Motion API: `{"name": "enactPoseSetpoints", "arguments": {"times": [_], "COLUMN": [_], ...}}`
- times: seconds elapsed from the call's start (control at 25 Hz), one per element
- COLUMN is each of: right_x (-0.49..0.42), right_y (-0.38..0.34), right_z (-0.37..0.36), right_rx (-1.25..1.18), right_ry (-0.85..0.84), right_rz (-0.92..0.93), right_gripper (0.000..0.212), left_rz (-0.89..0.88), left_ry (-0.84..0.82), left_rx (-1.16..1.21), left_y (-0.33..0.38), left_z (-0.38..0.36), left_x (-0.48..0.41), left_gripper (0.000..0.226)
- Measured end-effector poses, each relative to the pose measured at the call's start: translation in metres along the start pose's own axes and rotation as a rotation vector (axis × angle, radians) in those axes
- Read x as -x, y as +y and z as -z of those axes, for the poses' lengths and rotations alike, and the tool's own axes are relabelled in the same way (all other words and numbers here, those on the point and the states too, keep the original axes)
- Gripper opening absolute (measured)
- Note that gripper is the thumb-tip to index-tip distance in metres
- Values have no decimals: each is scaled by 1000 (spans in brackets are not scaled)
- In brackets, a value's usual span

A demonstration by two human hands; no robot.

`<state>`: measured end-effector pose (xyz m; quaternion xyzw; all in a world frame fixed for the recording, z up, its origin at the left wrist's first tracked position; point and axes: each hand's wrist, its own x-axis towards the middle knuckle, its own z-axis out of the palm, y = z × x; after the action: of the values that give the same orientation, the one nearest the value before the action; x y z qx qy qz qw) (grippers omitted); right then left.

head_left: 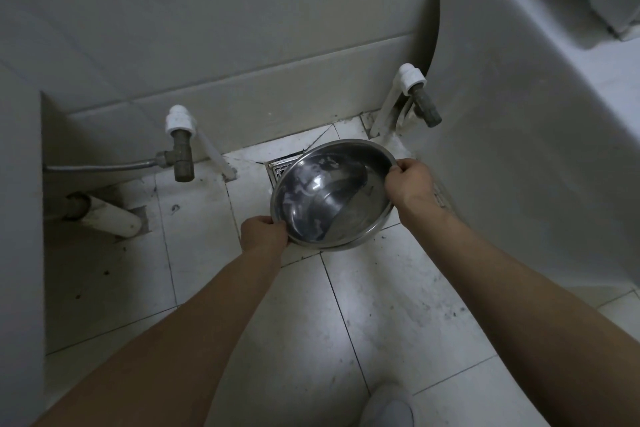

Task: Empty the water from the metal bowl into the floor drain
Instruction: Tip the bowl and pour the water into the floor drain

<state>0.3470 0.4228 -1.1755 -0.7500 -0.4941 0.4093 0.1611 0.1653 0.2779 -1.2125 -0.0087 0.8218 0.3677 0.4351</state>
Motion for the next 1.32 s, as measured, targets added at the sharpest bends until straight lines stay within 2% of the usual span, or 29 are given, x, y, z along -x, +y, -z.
{"name": "enactPoseSetpoints", "arguments": {"times": [0.12, 0.48, 0.68, 1.32], "right_x": [0, 2, 6, 6], "right_y": [-1, -8, -11, -12], "right_z": [0, -4, -10, -8], "right_rx": [1, 11, -9, -34], "right_ry": [4, 17, 23, 30], "right_rz": [4, 12, 19, 17], "right_gripper": [26, 27, 26, 25], "left_rz": [-3, 9, 30, 13], "left_ry": [2, -9, 3, -6], "left_rx": [7, -6, -19, -20], "left_y": [0, 2, 4, 3], "left_z": [-1, 5, 11, 9], "left_x": [1, 2, 1, 0], "left_gripper": [27, 25, 32, 26]}}
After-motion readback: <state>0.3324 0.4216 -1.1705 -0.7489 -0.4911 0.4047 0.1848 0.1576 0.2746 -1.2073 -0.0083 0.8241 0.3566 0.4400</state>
